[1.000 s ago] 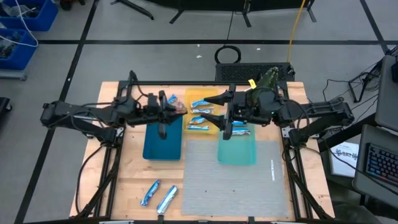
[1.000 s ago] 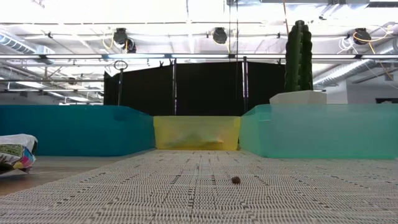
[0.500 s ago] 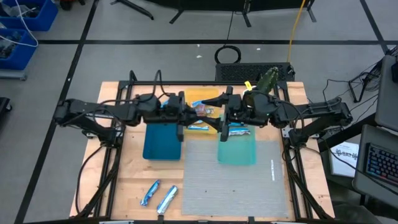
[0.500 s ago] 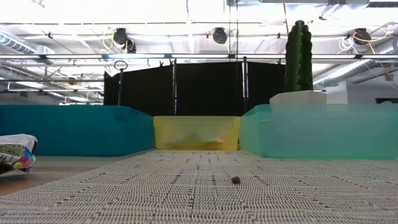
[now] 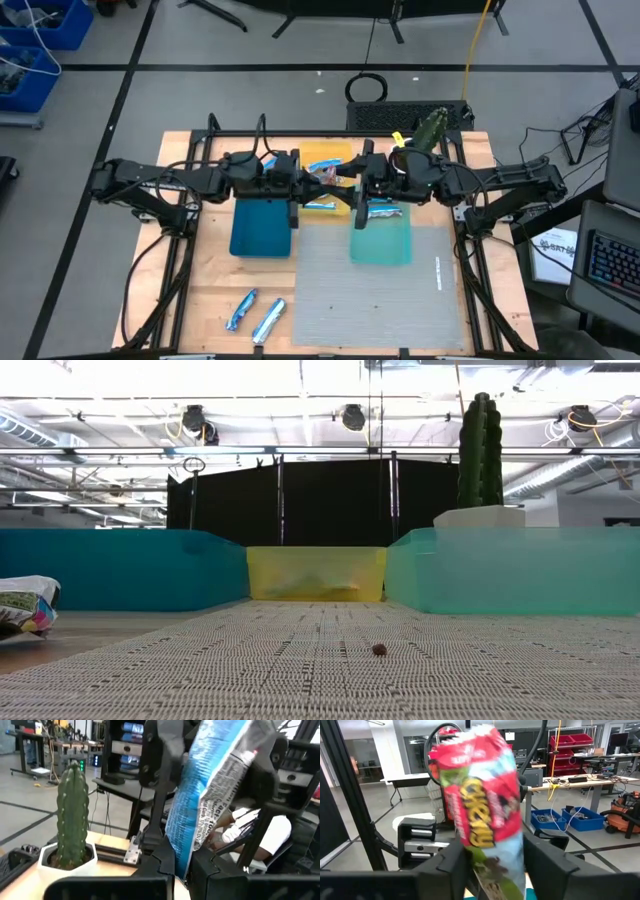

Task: Pick and place Granola Bars by type
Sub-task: Put the red granola bar into the green bin

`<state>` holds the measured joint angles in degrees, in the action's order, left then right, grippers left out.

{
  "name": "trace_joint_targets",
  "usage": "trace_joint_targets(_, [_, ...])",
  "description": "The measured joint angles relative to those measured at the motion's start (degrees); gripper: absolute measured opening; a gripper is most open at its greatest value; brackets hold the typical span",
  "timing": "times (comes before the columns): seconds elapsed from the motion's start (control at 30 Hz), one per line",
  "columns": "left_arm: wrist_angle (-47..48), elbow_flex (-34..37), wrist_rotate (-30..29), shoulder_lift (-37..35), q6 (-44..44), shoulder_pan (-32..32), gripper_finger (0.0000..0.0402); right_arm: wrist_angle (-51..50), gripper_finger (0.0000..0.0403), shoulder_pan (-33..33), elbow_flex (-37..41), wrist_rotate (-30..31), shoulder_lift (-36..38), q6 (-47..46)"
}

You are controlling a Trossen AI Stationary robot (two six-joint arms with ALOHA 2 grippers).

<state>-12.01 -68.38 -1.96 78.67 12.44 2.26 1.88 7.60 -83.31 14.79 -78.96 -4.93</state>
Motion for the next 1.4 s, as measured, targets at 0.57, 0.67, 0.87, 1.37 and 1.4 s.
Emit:
trace_joint_targets(0.57, [1.24,0.0,-1.78,0.0,3.83,0.0,0.0184,-1.15,0.0024,0.4,0.0,-0.15,0.01,0.32])
trace_joint_targets(0.67, [1.51,0.02,1.83,-0.77,4.54,0.0,0.0237,-3.21,0.0024,0.42,0.0,-0.21,0.07,1.22])
trace_joint_targets(0.87, [4.36,0.07,4.76,-3.18,4.6,0.0,0.0339,-8.33,0.0019,0.39,0.05,-0.14,0.76,1.31])
trace_joint_targets(1.37, [20.83,-0.07,2.93,-11.49,4.25,-0.71,0.0367,-33.87,0.0017,-1.08,0.07,-0.94,2.7,1.47])
trace_joint_targets(1.4, [21.97,0.11,2.93,-12.0,4.27,-0.7,0.0366,-35.71,0.0017,-1.7,0.06,-1.69,2.58,1.8])
